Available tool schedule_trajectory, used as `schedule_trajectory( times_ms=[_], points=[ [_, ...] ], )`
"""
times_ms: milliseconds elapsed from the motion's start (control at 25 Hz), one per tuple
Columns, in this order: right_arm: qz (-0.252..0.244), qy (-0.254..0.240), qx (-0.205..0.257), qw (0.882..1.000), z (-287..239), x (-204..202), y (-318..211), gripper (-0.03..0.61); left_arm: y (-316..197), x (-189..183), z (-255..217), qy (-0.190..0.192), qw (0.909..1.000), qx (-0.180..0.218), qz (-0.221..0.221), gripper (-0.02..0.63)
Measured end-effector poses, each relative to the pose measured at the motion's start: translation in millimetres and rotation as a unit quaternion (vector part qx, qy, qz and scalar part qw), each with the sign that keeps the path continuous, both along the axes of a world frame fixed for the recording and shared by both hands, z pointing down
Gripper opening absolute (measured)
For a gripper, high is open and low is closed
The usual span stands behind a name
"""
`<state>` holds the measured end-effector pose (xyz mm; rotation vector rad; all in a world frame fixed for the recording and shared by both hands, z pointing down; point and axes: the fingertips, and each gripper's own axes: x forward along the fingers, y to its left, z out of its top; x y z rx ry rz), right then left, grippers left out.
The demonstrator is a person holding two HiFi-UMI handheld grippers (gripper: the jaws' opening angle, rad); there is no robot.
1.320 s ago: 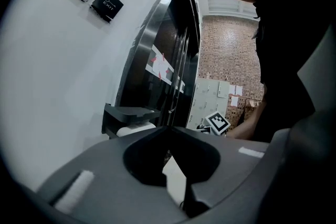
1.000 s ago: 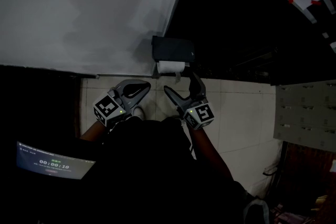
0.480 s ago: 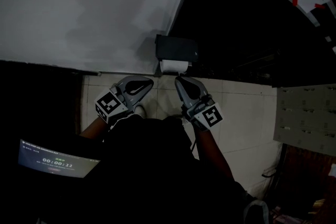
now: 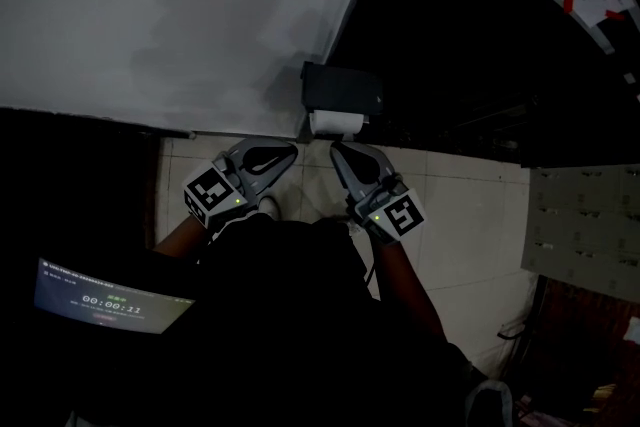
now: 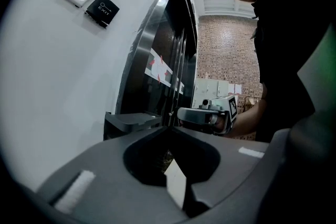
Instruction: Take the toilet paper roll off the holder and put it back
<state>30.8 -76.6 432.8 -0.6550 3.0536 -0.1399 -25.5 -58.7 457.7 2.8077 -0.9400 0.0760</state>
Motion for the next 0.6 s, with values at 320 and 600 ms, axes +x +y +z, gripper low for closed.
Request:
schedule_trajectory(
  times_ms=[320,600],
  points=[
    [-0.002,-0.001,0.005,1.000,0.6,-2.0,-0.4,0.002,-2.1,-0.2,0.2,-0.001,1.0000,0.001,0.002,0.003],
    [-0.007,0.001,-0.005,1.000,7.2,-4.8,0.4,0.002,-1.6,-0.7,1.5,-0.001,1.0000,0.000,0.002,0.003]
  ],
)
